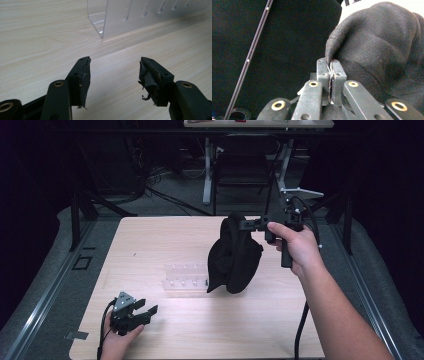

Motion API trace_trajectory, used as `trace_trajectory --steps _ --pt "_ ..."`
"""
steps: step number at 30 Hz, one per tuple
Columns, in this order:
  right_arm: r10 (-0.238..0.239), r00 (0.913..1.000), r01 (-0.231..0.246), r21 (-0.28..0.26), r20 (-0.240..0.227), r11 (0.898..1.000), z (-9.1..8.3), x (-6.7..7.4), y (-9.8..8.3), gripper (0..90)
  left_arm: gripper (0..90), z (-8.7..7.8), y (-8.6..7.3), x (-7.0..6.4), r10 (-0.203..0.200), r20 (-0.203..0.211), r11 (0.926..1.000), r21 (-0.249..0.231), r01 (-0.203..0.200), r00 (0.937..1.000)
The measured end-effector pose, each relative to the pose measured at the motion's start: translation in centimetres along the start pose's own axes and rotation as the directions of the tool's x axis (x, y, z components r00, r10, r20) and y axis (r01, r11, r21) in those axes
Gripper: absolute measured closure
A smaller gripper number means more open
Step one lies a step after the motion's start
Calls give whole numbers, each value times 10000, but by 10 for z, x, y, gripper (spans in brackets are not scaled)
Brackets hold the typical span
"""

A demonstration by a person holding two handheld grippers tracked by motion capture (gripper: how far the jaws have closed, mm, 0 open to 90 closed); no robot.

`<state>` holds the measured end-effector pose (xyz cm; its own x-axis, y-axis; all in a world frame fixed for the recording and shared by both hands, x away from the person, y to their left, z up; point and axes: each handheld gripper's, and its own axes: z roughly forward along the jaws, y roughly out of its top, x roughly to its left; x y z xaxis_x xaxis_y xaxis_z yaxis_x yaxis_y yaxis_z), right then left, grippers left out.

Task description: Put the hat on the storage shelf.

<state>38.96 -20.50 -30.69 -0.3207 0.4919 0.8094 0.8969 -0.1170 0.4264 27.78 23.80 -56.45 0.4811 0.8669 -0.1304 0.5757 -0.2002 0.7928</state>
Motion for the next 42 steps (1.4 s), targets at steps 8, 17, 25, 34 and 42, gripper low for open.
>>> trace_trajectory --steps 8,17,25,34,42 --pt "-101 9997 105 -185 244 9998 9 2 7 881 428 0 1 0 1 -4 10000 22 -1 10000" --pt "-100 9990 116 -371 432 9992 17 0 13 881 428 0 1 1 -27 9 10000 -55 27 10000" --pt "-260 9971 278 -234 713 9993 23 -2 14 881 428 0 1 -1 44 29 10000 -81 -44 10000" --pt "-161 9991 173 -298 403 9994 29 -4 11 880 431 -1 9 -12 146 326 9992 -376 -133 9994" --pt "-184 9997 186 -175 144 9997 37 0 7 879 439 -4 27 -28 857 501 9944 -659 -823 9951"
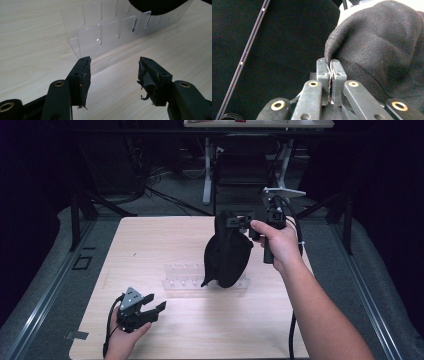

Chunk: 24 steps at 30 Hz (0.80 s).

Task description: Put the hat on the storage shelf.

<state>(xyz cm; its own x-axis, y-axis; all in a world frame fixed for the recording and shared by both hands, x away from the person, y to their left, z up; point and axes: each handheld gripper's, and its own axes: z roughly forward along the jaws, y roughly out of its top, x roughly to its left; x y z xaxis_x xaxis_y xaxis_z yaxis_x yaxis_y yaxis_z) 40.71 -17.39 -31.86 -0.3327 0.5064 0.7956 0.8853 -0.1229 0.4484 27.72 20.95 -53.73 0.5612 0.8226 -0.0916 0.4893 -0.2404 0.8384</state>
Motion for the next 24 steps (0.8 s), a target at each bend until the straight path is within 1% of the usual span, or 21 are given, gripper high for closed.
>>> trace_trajectory --steps 1,6,8,9,14,15,19,23,24 --pt "-18 10000 18 -36 -11 10000 1 0 0 878 439 1 3 -2 29 30 9999 -98 -28 10000" --pt "5 9999 -5 -46 -114 10000 6 2 -1 879 440 6 16 -12 328 193 9991 -262 -323 9993" --pt "-2 9998 2 -14 -183 10000 8 3 0 878 440 9 22 -16 368 313 9984 -440 -355 9988" --pt "8 9998 -8 20 -207 10000 10 3 0 878 440 10 25 -17 392 343 9983 -447 -376 9986" --pt "-34 9995 37 89 -321 10000 16 6 0 878 439 14 41 -27 632 493 9956 -722 -596 9968" --pt "25 9994 -23 55 -356 10000 17 7 -1 877 439 15 45 -30 706 536 9948 -766 -664 9961" --pt "-24 9991 29 120 -412 9999 22 11 -2 877 439 18 53 -37 829 636 9930 -891 -771 9945" --pt "-60 9989 67 148 -461 9999 26 12 -2 877 439 20 58 -42 956 761 9915 -952 -882 9925" --pt "-19 9988 24 108 -488 9999 27 12 -3 877 439 21 58 -43 935 778 9915 -980 -858 9926"
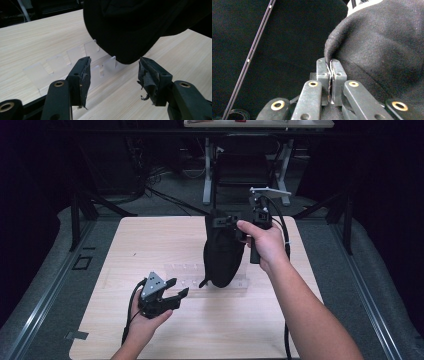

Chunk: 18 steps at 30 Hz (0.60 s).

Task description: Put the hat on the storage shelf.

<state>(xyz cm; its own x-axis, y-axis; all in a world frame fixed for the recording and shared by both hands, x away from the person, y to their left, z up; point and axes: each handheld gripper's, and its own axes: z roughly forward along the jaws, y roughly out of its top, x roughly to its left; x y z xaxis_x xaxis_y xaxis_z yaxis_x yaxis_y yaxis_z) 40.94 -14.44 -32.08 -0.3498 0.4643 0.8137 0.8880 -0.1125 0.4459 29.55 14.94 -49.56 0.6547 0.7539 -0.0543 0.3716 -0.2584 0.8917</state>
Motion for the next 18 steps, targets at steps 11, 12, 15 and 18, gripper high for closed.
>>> trace_trajectory --steps 11,12,15,18 --pt "-30 10000 31 67 -64 10000 5 1 1 877 486 9 13 -16 400 455 9992 -61 -398 9982" --pt "-6 10000 7 52 -79 10000 6 1 1 877 493 10 14 -17 501 451 9987 -28 -500 9977" --pt "-5 9999 5 44 -119 10000 8 2 0 877 530 13 18 -22 537 543 9986 -34 -536 9971" --pt "17 9999 -17 21 -159 10000 9 2 0 877 571 15 21 -27 710 583 9975 7 -712 9958"
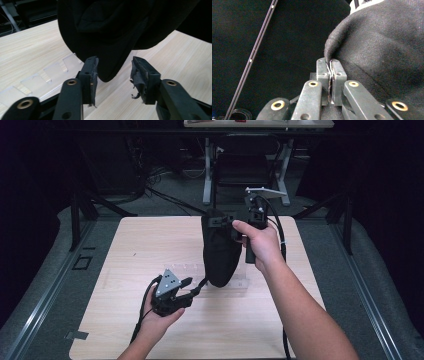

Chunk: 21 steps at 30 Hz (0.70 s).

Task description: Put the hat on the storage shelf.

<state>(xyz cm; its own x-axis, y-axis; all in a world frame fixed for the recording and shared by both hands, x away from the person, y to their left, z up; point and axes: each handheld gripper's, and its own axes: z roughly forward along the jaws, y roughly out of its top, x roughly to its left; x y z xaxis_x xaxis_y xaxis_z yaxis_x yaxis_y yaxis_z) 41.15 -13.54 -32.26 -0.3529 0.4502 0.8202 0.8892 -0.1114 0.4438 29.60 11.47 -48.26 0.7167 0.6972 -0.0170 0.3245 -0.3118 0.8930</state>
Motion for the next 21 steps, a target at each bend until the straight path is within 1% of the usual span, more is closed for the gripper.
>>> trace_trajectory --steps 4,6,8,11,14,15,21 --pt "-18 10000 18 22 -25 10000 1 0 0 877 614 5 2 -3 139 -21 9999 80 -138 9999" --pt "9 10000 -9 -17 -31 10000 1 0 0 877 643 8 3 -4 138 -27 9998 122 -138 9999" --pt "19 10000 -20 -18 -63 10000 1 0 0 877 669 10 3 -6 262 -117 9996 148 -260 9996" --pt "-9 10000 9 24 -67 10000 2 0 -1 877 729 12 3 -7 354 -217 9992 208 -350 9991" --pt "-24 10000 25 51 -93 10000 1 -1 -1 877 786 14 2 -8 453 -223 9987 247 -447 9987" --pt "-23 10000 23 60 -90 10000 1 -1 -1 876 792 14 2 -9 551 -268 9982 238 -545 9981" --pt "-42 10000 43 91 -56 9999 0 -1 -1 876 812 14 2 -10 800 -347 9964 293 -790 9962"
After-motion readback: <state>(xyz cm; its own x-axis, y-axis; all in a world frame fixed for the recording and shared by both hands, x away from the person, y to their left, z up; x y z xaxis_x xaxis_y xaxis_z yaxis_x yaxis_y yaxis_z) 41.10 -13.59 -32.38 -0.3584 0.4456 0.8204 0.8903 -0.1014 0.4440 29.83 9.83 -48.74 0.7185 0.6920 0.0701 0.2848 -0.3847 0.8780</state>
